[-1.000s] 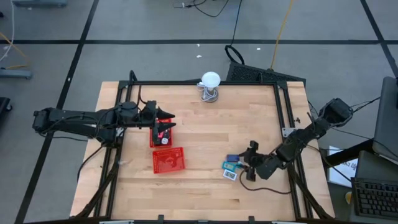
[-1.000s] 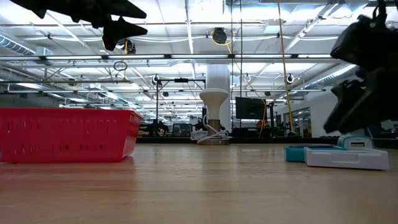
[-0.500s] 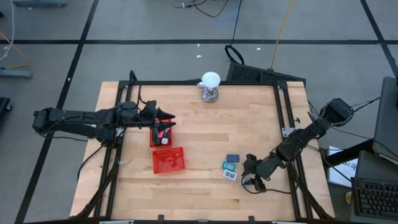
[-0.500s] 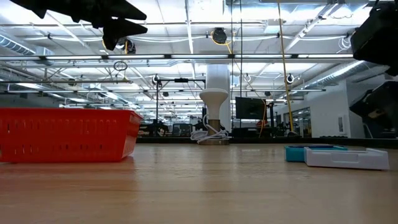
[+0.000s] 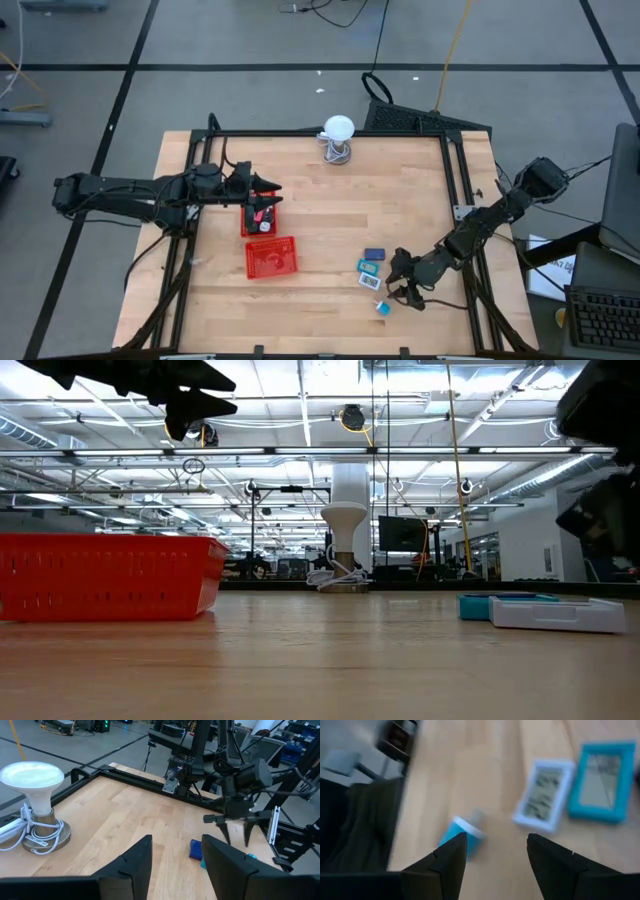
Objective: Pick & Place Office items
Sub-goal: Put the blue charger adapter into the top red basket
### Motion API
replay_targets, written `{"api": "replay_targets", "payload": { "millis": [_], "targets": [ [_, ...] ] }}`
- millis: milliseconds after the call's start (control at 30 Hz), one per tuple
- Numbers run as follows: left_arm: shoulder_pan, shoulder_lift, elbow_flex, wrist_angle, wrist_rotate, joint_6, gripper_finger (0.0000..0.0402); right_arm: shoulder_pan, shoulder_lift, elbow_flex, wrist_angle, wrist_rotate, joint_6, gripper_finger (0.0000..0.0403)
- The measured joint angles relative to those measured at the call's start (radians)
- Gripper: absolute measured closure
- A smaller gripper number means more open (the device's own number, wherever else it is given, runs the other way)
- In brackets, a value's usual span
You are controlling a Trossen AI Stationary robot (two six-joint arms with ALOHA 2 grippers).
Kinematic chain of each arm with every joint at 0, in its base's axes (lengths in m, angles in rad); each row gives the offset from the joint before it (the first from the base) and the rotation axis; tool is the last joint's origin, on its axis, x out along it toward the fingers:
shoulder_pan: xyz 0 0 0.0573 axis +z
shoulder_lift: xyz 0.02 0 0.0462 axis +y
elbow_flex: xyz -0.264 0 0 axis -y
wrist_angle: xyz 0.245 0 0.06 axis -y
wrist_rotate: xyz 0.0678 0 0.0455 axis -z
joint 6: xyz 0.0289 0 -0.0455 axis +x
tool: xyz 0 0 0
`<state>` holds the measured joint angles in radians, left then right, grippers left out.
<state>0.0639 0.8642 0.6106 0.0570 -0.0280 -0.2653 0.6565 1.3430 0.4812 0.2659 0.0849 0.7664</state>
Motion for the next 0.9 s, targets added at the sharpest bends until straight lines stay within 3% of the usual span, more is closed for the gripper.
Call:
{"api": "replay_targets", "payload": {
  "millis": [133,267,533,700,900],
  "targets": [
    [0.0,0.0,0.0,0.0,0.0,0.0,0.0215,0.042,0.003,0.002,0.087,0.067,-0.047,0.0207],
    [0.0,0.0,0.0,0.0,0.0,0.0,0.0203,0.084,0.047,0.065,0.051,0.149,-0.049,0.0207],
    [0.0,0.0,0.0,0.0,0.0,-0.003,0.0186,0.123,0.244,0.322,-0.24,0.125,-0.175,0.0207],
    [0.0,0.0,0.0,0.0,0.0,-0.003,0.0181,0.103,0.261,0.335,-0.274,0.12,-0.214,0.0207],
    [0.0,0.0,0.0,0.0,0.0,-0.005,0.019,0.046,0.26,0.335,-0.435,0.125,-0.187,0.0207]
  ]
}}
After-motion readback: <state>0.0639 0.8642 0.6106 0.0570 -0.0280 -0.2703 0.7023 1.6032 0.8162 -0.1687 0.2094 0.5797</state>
